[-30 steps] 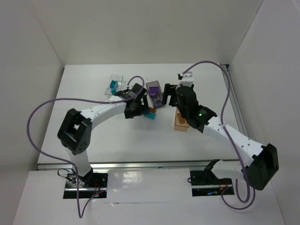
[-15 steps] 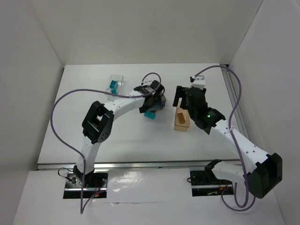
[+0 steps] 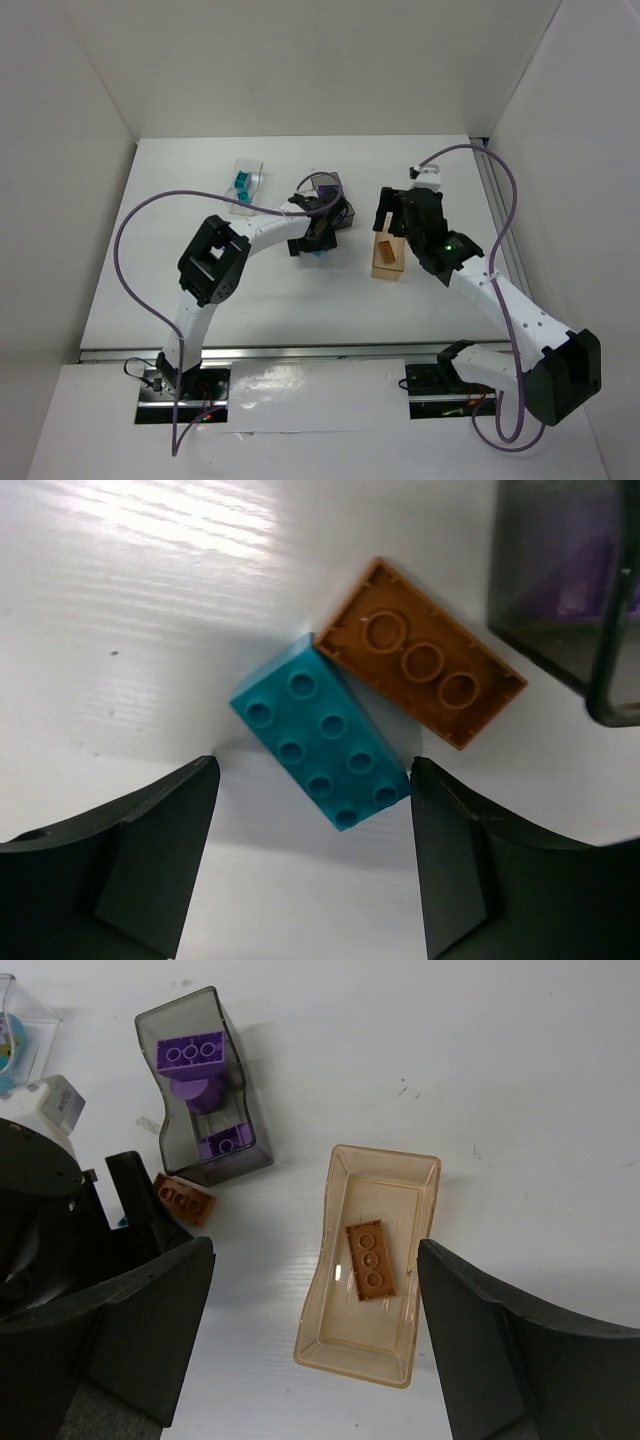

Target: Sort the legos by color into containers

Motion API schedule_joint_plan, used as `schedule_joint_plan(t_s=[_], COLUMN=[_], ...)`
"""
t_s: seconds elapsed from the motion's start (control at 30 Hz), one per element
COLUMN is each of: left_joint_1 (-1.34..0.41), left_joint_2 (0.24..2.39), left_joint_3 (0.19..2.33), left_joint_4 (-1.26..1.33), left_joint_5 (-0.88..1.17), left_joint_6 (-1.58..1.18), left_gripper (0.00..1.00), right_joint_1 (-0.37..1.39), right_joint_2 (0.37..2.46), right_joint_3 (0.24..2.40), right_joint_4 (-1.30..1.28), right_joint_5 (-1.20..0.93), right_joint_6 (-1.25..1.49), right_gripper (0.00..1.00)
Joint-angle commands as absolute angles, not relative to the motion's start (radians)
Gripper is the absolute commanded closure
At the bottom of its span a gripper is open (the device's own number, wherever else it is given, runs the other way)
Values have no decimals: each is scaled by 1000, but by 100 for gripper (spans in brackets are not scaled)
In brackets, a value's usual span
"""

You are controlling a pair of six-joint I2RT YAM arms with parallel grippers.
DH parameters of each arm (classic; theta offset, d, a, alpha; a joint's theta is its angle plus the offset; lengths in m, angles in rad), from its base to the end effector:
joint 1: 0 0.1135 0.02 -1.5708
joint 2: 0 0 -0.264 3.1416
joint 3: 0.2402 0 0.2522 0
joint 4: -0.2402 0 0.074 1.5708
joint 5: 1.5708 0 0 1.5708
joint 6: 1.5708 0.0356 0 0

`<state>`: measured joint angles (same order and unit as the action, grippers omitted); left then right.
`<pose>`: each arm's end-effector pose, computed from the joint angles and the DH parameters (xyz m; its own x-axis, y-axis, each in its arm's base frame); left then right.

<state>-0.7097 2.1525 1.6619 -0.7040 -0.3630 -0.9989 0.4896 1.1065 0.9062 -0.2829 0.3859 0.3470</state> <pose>0.3487 -0.2829 0.1718 -0.8109 -0.3398 -0.4765 -0.3171 0.9394 -0.1302 0.2256 0.1050 0.3099 -0.4337 0.1259 -0.8922 0.0063 0.9906 0.1367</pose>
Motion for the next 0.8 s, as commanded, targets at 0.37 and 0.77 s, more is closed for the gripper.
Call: schedule_joint_plan(t_s=[0.37,0.77], left_joint_1=[-644,-595], left_joint_2=[2069,2120], left_joint_3=[1539,1609], left_joint_4=[-706,-676], left_joint_5=[-422,-345], left_joint_6=[-1009,-946], left_gripper=[12,8], right_joint_1=[462,453], right_joint_2=[1117,1135], right_joint_3=[862,853], right_joint_4=[-249,-249], right_joint_5=[290,269], right_joint_6=[341,331], right_gripper=[11,11])
